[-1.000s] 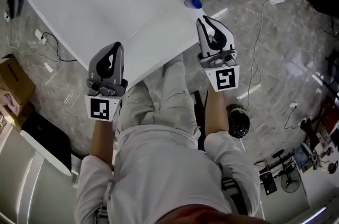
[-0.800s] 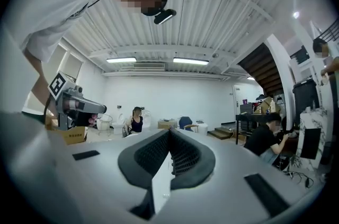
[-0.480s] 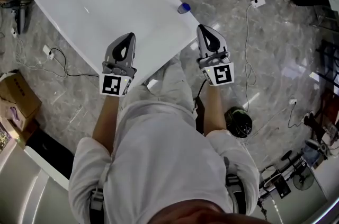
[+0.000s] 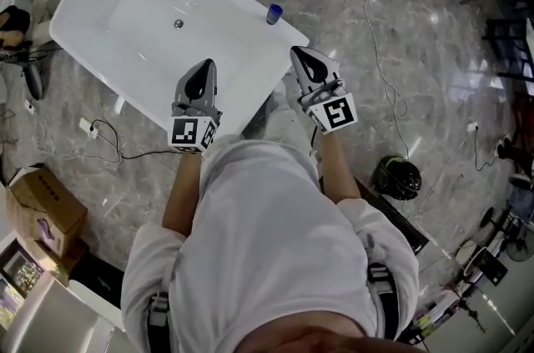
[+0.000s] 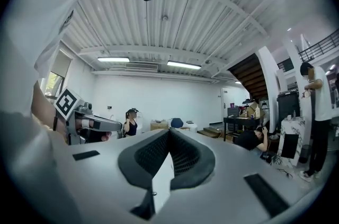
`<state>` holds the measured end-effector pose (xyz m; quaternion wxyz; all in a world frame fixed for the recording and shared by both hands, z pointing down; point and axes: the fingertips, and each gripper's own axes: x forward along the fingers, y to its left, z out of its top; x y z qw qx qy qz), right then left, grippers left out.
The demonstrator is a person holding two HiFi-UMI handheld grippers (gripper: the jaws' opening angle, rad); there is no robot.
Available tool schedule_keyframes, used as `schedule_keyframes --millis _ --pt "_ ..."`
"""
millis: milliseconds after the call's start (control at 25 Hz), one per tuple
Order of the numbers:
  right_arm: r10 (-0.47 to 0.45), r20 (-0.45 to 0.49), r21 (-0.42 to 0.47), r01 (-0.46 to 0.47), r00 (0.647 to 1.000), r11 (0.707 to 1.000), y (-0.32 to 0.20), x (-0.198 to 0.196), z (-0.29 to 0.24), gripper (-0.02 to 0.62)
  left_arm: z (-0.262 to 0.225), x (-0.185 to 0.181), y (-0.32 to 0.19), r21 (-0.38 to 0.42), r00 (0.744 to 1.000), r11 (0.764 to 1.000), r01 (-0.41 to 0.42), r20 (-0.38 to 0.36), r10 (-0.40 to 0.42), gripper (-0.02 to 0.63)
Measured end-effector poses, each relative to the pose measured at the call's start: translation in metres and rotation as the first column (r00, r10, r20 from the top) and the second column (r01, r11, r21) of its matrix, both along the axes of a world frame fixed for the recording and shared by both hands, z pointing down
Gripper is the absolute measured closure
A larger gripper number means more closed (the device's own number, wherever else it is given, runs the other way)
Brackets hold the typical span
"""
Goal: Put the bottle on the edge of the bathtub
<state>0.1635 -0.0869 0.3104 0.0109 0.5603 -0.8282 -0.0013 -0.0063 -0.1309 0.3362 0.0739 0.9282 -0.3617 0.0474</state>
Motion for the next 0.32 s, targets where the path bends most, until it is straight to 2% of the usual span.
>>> schedule_keyframes --millis 320 --pt "0.033 0.045 0.016 -0.034 0.998 0.999 0.028 -0.017 -0.007 0.595 -0.019 -0.006 0.020 0.033 0.999 0.999 -0.033 -0.007 0.033 0.609"
